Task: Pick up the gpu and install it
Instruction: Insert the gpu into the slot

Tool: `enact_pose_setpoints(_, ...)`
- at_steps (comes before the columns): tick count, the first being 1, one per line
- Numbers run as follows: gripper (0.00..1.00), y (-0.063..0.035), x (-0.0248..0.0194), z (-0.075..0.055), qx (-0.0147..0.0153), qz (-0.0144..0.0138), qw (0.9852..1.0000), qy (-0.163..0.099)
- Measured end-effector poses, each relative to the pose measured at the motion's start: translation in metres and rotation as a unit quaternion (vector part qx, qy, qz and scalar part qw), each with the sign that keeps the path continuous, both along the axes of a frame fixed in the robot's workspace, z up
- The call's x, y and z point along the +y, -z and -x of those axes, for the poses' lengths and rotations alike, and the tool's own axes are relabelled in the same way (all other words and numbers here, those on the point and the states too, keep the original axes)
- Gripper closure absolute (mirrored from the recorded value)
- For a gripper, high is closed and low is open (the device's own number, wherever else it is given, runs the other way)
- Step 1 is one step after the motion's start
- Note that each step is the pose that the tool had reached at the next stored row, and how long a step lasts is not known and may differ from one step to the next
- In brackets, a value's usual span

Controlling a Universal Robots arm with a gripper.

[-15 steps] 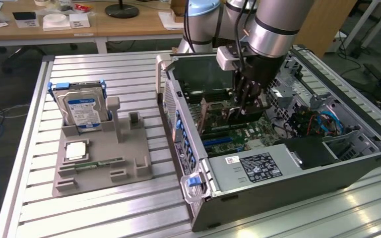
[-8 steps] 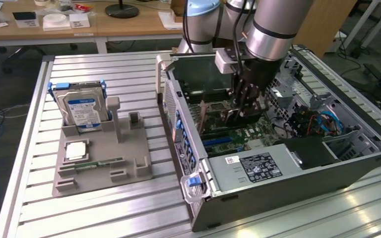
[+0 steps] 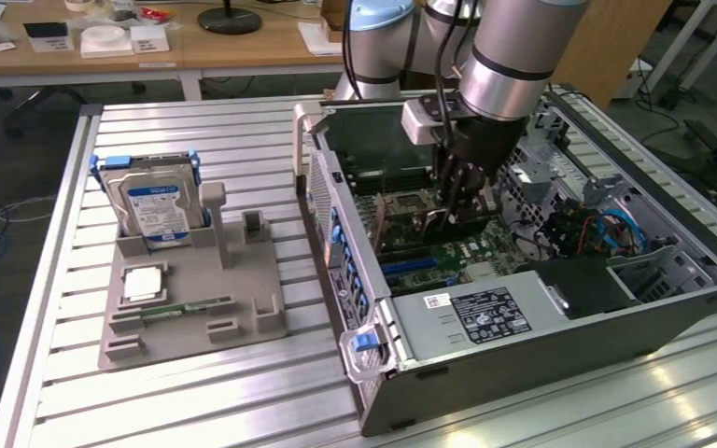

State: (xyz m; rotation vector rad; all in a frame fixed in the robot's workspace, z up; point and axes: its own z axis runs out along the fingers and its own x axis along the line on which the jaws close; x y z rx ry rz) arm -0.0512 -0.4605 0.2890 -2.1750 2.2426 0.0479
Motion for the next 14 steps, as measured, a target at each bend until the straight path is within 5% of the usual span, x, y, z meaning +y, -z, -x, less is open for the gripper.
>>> enact_pose_setpoints(14,0.73,0.0029,0.0001,0.0006,-0.0001,-0.0003,1.0,0.0)
